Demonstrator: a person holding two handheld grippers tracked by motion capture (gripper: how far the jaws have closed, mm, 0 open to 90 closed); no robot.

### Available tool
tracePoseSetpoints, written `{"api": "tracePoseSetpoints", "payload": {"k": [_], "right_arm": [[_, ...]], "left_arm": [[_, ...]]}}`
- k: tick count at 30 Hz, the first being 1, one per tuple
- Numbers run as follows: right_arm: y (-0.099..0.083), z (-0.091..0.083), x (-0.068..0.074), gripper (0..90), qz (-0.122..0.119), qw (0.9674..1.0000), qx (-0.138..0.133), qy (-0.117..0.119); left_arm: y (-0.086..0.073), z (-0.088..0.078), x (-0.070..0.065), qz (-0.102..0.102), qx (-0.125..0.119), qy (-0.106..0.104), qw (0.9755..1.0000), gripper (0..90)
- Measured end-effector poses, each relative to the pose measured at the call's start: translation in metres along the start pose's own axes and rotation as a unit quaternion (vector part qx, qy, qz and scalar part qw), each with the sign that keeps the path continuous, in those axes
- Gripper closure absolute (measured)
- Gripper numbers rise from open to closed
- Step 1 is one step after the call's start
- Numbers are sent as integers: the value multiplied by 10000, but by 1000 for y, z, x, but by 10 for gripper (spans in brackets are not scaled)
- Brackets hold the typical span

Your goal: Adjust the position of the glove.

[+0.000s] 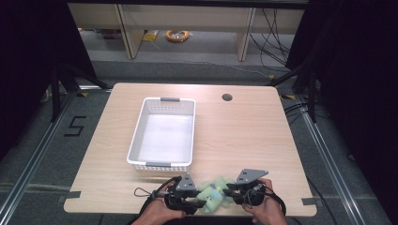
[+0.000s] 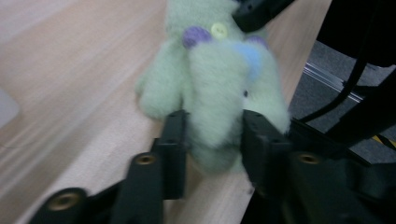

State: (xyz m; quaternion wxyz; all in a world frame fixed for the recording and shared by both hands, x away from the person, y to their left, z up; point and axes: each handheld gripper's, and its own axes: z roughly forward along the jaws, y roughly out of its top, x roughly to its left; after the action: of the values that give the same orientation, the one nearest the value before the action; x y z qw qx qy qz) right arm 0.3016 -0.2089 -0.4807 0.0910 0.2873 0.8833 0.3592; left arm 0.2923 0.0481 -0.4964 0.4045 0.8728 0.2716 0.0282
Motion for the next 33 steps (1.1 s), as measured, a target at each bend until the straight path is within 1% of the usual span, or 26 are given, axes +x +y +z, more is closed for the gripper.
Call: {"api": "tracePoseSetpoints", "payload": {"k": [2,3,4,5,6,7,8,11,12,15,16,17,18,19,20,21,22,23,24,26,27,29,30,31,32,33], "right_arm": [[3,-5,1,863,-88,9999,-92,8],[5,-7,3,868,-131,9997,-193,-31],[7,-9,4,871,-210,9995,-233,-58],[10,-11,6,873,-236,9994,-258,-39],[12,-13,5,875,-297,9992,-281,-53],[16,-14,6,876,-240,9994,-258,-47],[18,-14,4,877,-336,9989,-305,-91],[29,-14,0,878,-443,9985,-300,-65],[33,-13,-2,879,-509,9983,-298,-17],[47,-6,-7,881,-738,9968,-305,94],[54,-1,-10,881,-856,9956,-289,269],[59,4,-10,882,-761,9961,-184,395],[62,6,-12,882,-797,9957,-134,445],[66,12,-14,884,-913,9943,-95,549],[70,19,-15,884,-914,9939,-8,620],[70,19,-15,884,-914,9939,-8,620],[73,25,-16,885,-1006,9925,87,686],[76,29,-15,886,-986,9924,184,711],[78,35,-15,887,-1067,9913,212,746],[82,41,-14,889,-1172,9890,298,848],[84,46,-13,900,-1195,9876,317,970],[85,49,-14,900,-1226,9868,320,1013],[84,49,-13,900,-1153,9878,356,987],[82,52,-13,900,-1211,9863,355,1058],[80,52,-12,900,-1135,9880,406,965],[78,52,-12,887,-1167,9877,353,980]], "left_arm": [[1,-4,0,92,36,24,9999,736],[1,-4,-2,-34,-71,1,10000,754],[2,-5,-4,-55,-119,-7,9999,762],[3,-7,-5,-30,-122,-9,9999,769],[4,-10,-5,97,-120,6,9999,772],[4,-10,-9,-103,-236,-77,9996,774],[6,-14,-10,-26,-236,-90,9997,774],[8,-19,-20,-195,-449,-277,9984,774],[10,-21,-22,-107,-454,-274,9985,774],[12,-18,-31,-153,-552,-340,9978,774],[13,-17,-30,-67,-447,-315,9985,774],[13,-15,-31,-83,-503,-361,9980,774],[14,-12,-33,-198,-485,-358,9980,774],[14,-12,-33,-198,-485,-358,9980,774],[14,-9,-32,-139,-386,-351,9985,774],[15,-6,-33,-214,-451,-402,9979,774],[16,-3,-32,-131,-418,-391,9983,775],[16,1,-33,-276,-364,-376,9983,774],[17,3,-31,-182,-373,-416,9983,775],[19,8,-31,-265,-361,-449,9980,775],[20,14,-34,-389,-391,-499,9972,774],[20,17,-35,-407,-337,-550,9971,767],[20,17,-35,-407,-337,-550,9971,759],[18,20,-36,-445,-281,-550,9971,744],[16,20,-35,-403,-221,-530,9975,738],[15,21,-34,-443,-240,-602,9969,723]]}}
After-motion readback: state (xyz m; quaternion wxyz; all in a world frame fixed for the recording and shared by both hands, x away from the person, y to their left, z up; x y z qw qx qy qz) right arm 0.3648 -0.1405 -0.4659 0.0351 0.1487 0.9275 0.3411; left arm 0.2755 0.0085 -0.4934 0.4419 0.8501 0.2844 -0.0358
